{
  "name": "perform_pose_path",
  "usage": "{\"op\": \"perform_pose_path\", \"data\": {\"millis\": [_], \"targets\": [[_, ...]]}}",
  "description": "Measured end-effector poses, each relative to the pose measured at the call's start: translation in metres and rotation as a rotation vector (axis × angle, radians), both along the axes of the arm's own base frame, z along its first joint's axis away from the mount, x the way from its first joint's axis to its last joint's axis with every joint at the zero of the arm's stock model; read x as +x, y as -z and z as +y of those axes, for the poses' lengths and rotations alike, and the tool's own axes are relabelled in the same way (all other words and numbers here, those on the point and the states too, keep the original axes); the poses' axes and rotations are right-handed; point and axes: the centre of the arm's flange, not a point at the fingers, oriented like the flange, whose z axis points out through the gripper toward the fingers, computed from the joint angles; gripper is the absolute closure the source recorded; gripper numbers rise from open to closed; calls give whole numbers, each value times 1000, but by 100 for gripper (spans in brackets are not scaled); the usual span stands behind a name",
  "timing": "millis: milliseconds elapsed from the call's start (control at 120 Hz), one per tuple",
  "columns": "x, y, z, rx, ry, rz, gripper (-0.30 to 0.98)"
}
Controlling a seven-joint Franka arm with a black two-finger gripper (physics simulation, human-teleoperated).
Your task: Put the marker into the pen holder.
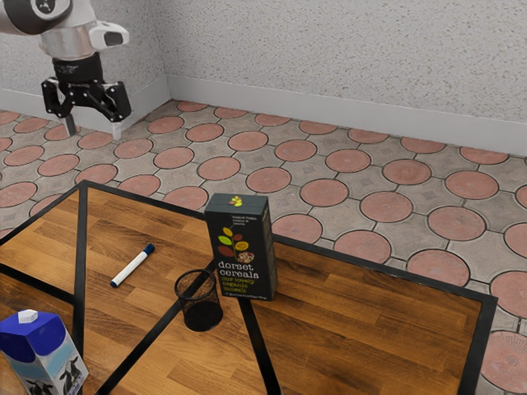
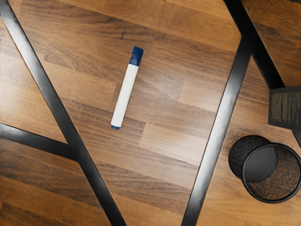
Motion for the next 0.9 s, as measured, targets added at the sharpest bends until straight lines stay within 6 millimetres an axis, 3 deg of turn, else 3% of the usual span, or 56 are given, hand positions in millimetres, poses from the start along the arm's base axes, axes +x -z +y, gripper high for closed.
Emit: {"op": "perform_pose_path", "data": {"millis": [142,250,342,433,625,900], "targets": [[-6,31,-26,-3,46,15,1],[-13,83,-4,-9,1,51,1],[-15,143,5,-17,-17,107,1],[-13,189,13,-19,-29,118,1],[8,258,39,-21,-61,101,1],[26,326,73,-19,-52,52,1]]}}
